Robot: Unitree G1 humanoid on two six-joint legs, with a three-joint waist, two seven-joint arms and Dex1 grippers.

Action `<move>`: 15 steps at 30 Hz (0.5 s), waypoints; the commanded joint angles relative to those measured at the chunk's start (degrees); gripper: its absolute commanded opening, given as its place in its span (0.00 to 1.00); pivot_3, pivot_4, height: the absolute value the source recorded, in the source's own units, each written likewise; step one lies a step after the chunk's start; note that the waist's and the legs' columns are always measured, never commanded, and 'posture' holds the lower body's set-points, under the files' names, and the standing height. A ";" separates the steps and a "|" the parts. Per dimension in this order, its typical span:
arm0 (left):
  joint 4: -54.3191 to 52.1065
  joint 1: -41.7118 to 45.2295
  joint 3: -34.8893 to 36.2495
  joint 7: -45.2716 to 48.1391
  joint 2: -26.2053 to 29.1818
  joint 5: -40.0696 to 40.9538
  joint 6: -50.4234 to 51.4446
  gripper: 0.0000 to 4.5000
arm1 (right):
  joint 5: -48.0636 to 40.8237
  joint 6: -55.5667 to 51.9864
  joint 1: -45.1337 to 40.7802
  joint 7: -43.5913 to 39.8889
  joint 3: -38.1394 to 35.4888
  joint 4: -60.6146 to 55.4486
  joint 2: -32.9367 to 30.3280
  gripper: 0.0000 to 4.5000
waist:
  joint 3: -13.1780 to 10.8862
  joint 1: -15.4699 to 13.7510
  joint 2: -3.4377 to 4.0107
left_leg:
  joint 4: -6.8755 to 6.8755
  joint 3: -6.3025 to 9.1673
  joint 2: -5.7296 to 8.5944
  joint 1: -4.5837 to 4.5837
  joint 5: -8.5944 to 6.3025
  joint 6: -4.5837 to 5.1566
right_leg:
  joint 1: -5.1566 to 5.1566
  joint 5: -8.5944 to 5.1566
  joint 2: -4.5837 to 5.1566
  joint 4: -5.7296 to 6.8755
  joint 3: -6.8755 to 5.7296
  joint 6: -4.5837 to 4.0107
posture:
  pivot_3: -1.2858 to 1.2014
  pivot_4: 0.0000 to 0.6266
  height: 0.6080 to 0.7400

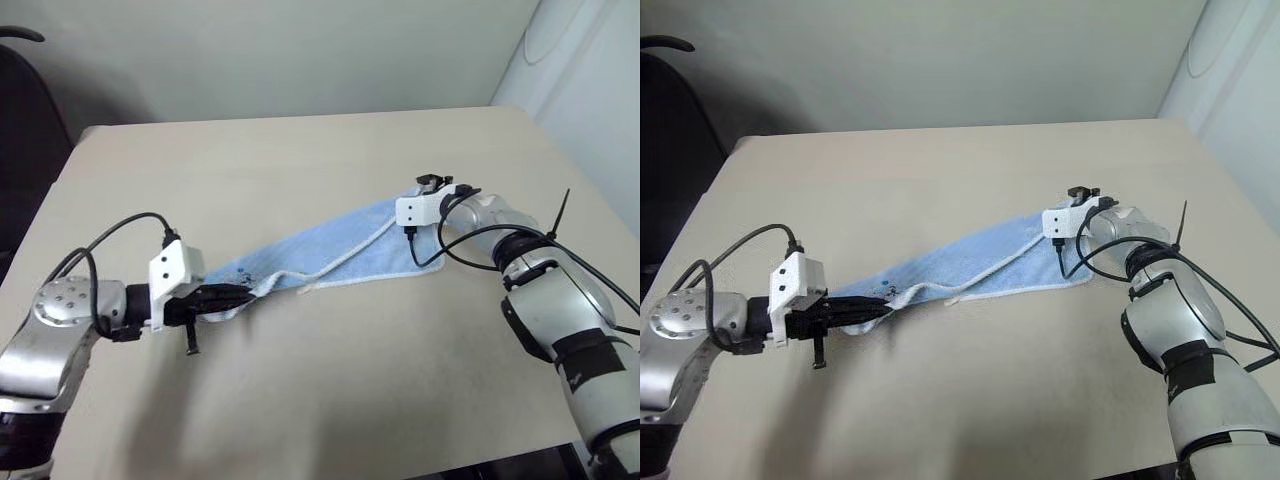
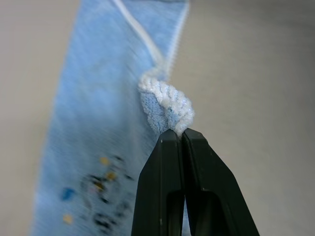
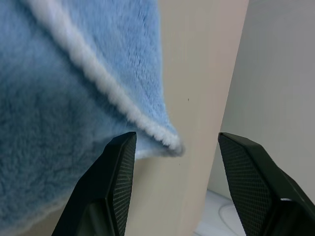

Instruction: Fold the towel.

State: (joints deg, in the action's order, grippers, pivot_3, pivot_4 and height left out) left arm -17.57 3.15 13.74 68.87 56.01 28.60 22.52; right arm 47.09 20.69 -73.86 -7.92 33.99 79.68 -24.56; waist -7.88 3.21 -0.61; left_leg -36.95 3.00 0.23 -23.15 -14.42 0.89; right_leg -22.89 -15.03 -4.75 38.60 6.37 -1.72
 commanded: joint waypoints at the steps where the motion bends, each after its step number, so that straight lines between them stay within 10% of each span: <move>1: -4.72 -3.83 4.33 1.94 1.89 2.55 0.85 0.00 | 1.44 -0.24 -1.87 1.26 1.32 -0.19 0.02 0.62 | 0.00 -0.03 0.00 | 0.00 -0.01 0.00 0.00 0.00 0.00 | 0.00 0.00 0.00 0.01 0.00 0.00 | 0.52 0.24 1.00; 11: -8.18 -10.46 8.46 1.95 3.05 2.93 1.32 0.00 | 2.20 0.11 -1.77 1.50 1.45 -0.05 0.38 0.62 | 0.00 -0.29 0.00 | -0.08 -0.01 0.00 0.00 -0.05 0.08 | 0.00 0.01 0.00 0.13 0.00 -0.01 | 0.52 0.24 1.00; 15: -8.04 -10.09 7.53 1.28 2.83 2.35 0.93 0.00 | 2.45 0.36 -1.55 1.21 1.45 -0.09 -0.29 0.42 | 0.00 -0.28 0.00 | -0.09 -0.01 0.00 0.00 -0.05 0.07 | 0.00 0.01 0.00 0.14 0.00 -0.02 | 0.52 0.24 1.00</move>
State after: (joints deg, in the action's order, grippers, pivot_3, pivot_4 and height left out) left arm -24.54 -7.20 20.41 70.63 58.46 31.11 23.98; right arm 49.24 20.87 -73.87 -7.48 34.95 80.20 -23.76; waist -7.88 2.93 -0.61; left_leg -37.05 2.99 0.23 -23.14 -14.47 0.95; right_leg -22.89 -15.02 -4.75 38.74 6.37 -1.73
